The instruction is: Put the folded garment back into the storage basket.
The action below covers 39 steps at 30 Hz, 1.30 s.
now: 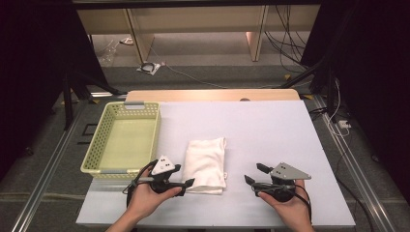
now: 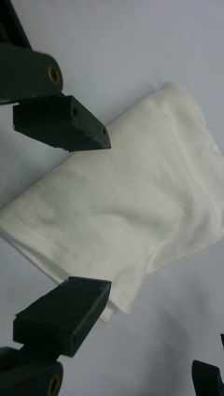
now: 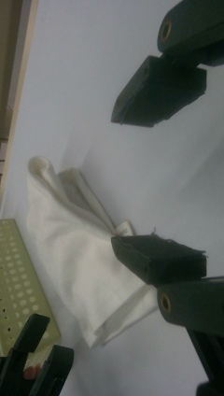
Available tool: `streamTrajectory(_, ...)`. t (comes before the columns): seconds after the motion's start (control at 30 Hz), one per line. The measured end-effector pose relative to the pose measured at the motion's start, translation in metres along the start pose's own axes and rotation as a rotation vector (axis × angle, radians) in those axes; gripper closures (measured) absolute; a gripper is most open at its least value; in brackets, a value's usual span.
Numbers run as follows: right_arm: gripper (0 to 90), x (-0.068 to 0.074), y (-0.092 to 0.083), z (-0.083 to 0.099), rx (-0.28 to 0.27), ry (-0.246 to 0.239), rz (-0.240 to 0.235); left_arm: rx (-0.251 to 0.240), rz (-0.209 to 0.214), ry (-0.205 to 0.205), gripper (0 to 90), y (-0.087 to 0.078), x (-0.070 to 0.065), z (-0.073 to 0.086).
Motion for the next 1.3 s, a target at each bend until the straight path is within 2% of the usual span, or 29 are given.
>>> streamTrajectory(0.1, 31.1, -0.001, -0.002, -0.002, -0.021, 0.007, 0.002, 0.001, 0.003, 0.000, 25.8, 0.001, 0.000, 0.000)
streamTrajectory(0.2, 29.4, -0.003, -0.004, -0.001, -0.020, 0.011, 0.005, 0.006, 0.002, -0.003, 25.8, 0.001, 0.000, 0.000)
streamTrajectory(0.33, 28.7, -0.003, -0.005, -0.002, -0.034, 0.004, 0.009, 0.019, -0.011, 0.002, 25.4, 0.001, 0.002, 0.001)
streamTrajectory(0.57, 28.6, -0.006, -0.007, 0.001, -0.031, 0.003, 0.013, 0.014, -0.024, 0.004, 25.8, 0.003, 0.003, -0.001)
streamTrajectory(0.77, 28.7, -0.007, -0.007, 0.002, -0.026, 0.007, 0.018, 0.015, -0.023, -0.016, 27.8, 0.003, 0.004, 0.000)
streamTrajectory(0.9, 28.6, -0.004, -0.006, 0.000, -0.033, -0.007, 0.022, 0.025, -0.024, -0.025, 28.3, 0.004, 0.005, -0.004)
streamTrajectory(1.07, 28.4, -0.004, -0.006, -0.001, -0.032, -0.013, 0.033, 0.045, -0.051, -0.043, 30.7, 0.011, 0.012, -0.012)
streamTrajectory(1.2, 28.5, -0.004, -0.006, -0.001, -0.028, -0.014, 0.040, 0.062, -0.074, -0.082, 31.6, 0.023, 0.024, -0.025)
streamTrajectory(1.3, 28.6, -0.003, -0.005, -0.002, -0.031, -0.014, 0.037, 0.082, -0.099, -0.094, 31.6, 0.032, 0.036, -0.036)
Point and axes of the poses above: each handheld gripper's, and its own axes: y roughly forward along the jaws, z roughly out of its underside, x roughly to its left, the point moved 9 cm from there along y, roughly forward along the jaws, and after that the axes turned 6 degrees about z, right-handed, at the moved point
